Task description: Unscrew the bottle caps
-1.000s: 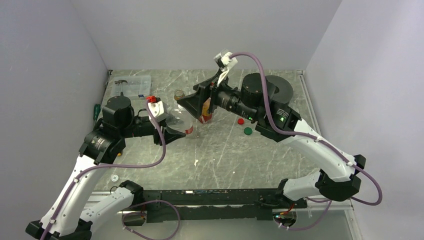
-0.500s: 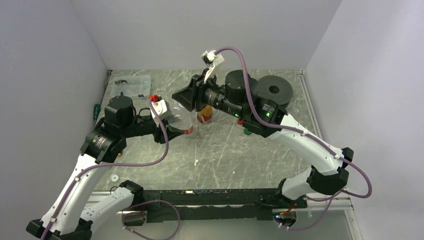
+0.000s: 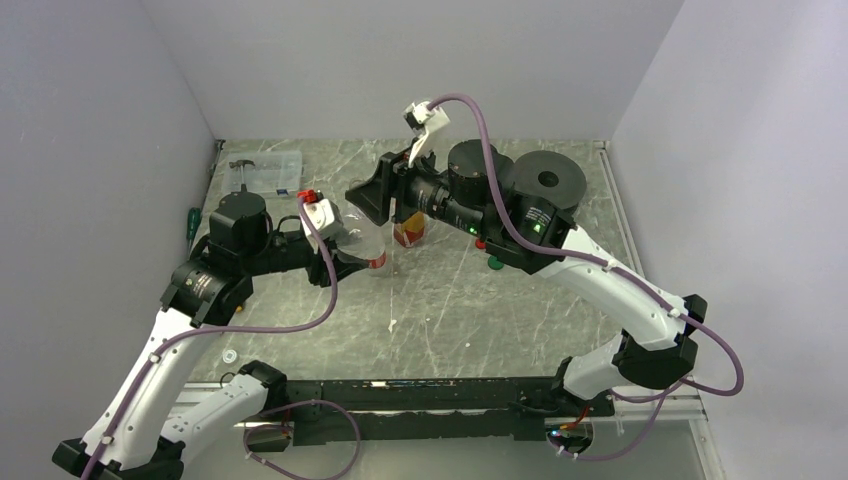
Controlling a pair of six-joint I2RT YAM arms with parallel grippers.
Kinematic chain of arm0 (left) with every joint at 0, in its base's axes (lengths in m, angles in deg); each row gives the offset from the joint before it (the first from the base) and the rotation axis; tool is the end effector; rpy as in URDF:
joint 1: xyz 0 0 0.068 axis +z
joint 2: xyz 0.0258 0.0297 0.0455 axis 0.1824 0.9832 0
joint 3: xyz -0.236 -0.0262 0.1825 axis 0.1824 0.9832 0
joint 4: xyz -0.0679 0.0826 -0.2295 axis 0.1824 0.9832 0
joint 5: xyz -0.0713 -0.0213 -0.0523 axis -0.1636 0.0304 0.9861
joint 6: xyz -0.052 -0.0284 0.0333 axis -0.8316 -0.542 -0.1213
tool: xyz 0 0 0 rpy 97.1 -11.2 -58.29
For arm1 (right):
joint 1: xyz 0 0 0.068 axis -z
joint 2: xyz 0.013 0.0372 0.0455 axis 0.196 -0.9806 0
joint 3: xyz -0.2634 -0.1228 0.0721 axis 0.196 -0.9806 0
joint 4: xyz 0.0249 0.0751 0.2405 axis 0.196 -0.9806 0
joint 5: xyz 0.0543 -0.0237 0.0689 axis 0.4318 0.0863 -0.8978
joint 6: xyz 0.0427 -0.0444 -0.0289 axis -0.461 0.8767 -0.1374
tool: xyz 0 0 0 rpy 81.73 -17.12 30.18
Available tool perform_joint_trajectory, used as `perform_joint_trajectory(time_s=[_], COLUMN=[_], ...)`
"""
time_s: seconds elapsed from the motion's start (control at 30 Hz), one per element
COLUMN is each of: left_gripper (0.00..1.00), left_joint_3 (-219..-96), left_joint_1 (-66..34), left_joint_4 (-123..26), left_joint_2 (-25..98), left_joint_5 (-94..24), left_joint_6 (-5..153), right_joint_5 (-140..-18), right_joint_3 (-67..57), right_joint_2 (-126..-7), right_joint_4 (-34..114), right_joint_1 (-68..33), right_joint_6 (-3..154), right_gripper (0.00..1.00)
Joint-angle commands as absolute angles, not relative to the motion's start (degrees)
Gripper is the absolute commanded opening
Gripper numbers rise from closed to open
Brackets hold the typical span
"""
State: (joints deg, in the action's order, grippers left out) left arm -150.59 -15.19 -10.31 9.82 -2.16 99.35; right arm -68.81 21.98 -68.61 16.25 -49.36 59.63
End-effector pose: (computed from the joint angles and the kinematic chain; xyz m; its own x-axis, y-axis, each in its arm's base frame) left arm 0.1145 -0.0949 0.4200 -0.0747 0.2391 -0.9681 0.9313 0.3638 0.0180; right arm 0.1564 0.2724 0.5298 -0.3592 0.1466 -0.9217 -0.7657 0.5184 0.3808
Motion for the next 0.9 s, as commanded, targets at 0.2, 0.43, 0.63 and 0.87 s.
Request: perform_joint_trajectory(time_s=[0.2, 0.43, 0.63, 0.87], left_gripper=[0.0, 0.0, 0.0, 0.0], left_joint_3=[-151.0, -151.1, -152.3, -153.9], left_joint_1=[-15.2, -15.2, -15.2, -15.2], left_joint_4=[-13.1, -14.5, -14.8, -17.2], left_joint_2=[9.4, 9.6, 10.0, 11.0], left_joint_5=[-2.9, -3.7, 2.2, 22.2], left_joint_6=[98.1, 96.3, 93.4, 86.4], right_joint_5=[-64.2, -64.5, -71.1, -92.8], right_joint_3=[24.0, 23.7, 19.9, 15.4], right_joint_2=[-67.9, -67.2, -64.2, -59.1], right_joint_4=[14.4, 14.0, 21.2, 30.7], right_joint_1=[-50.0, -50.0, -50.0, -49.6], right_joint_6=[59.3, 59.2, 63.0, 71.0], right_gripper=[0.36, 0.34, 0.13, 0.08])
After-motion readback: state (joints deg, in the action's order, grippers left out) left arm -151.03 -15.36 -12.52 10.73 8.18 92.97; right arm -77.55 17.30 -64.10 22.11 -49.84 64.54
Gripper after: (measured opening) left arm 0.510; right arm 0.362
